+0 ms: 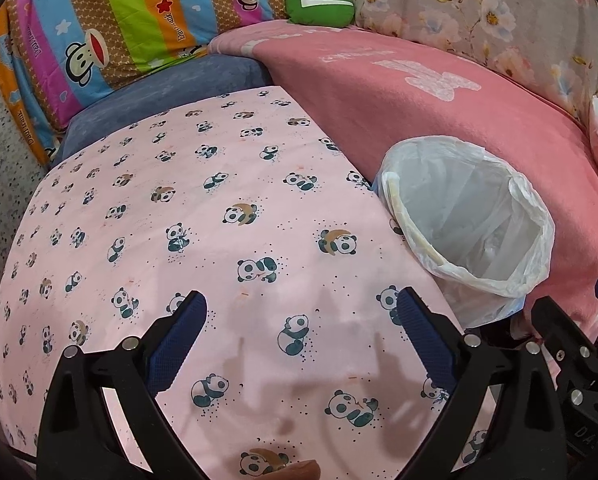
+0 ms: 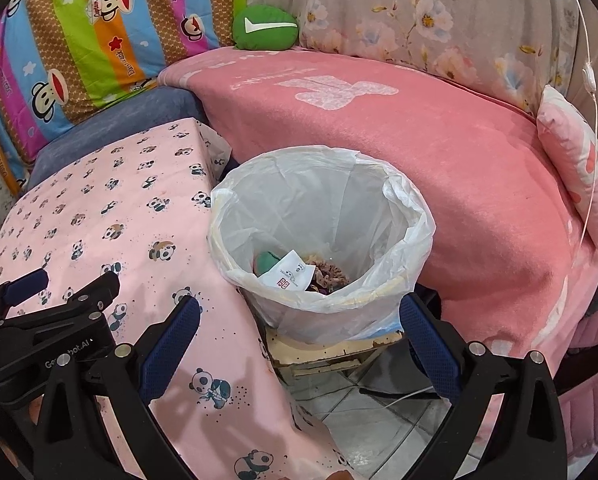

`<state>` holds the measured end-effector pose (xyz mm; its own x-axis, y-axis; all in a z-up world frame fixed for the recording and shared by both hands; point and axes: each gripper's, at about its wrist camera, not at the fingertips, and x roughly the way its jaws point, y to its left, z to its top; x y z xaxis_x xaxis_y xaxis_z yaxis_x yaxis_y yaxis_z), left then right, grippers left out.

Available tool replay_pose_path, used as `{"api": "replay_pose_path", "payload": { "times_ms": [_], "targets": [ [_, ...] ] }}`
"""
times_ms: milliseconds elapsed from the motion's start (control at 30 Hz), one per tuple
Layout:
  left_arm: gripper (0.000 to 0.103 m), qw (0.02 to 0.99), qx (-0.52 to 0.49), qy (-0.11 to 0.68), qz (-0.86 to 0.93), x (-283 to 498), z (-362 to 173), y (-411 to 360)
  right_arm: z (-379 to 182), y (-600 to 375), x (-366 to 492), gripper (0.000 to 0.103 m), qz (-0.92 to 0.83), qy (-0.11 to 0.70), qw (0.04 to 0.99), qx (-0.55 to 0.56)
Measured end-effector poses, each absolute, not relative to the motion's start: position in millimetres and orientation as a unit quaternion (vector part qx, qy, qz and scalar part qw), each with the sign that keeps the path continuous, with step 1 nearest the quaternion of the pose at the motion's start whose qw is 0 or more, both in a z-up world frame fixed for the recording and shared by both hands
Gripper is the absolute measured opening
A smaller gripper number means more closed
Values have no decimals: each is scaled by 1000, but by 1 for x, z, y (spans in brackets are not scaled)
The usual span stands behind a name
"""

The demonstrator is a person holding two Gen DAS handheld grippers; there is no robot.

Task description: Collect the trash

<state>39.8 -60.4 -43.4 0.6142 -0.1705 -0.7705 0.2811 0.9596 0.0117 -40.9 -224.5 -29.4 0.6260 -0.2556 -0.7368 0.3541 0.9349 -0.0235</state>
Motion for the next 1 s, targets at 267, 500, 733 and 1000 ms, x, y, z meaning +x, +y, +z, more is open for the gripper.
{"api": "replay_pose_path", "payload": {
  "times_ms": [267, 500, 733, 1000],
  "targets": [
    [91, 895, 71, 423, -122, 36, -40, -64, -29, -226, -42, 96, -173, 398, 899, 62],
    [92, 895, 72, 424, -121, 34, -38, -65, -28, -226, -43, 96, -173, 398, 899, 61],
    [91, 895, 72, 423, -121, 33, -37, -65, -28, -225, -46, 96, -174, 397, 899, 61],
    [91, 895, 69, 424, -118, 29, -36, -65, -29, -223, -49, 96, -176, 401, 897, 65]
  ]
}}
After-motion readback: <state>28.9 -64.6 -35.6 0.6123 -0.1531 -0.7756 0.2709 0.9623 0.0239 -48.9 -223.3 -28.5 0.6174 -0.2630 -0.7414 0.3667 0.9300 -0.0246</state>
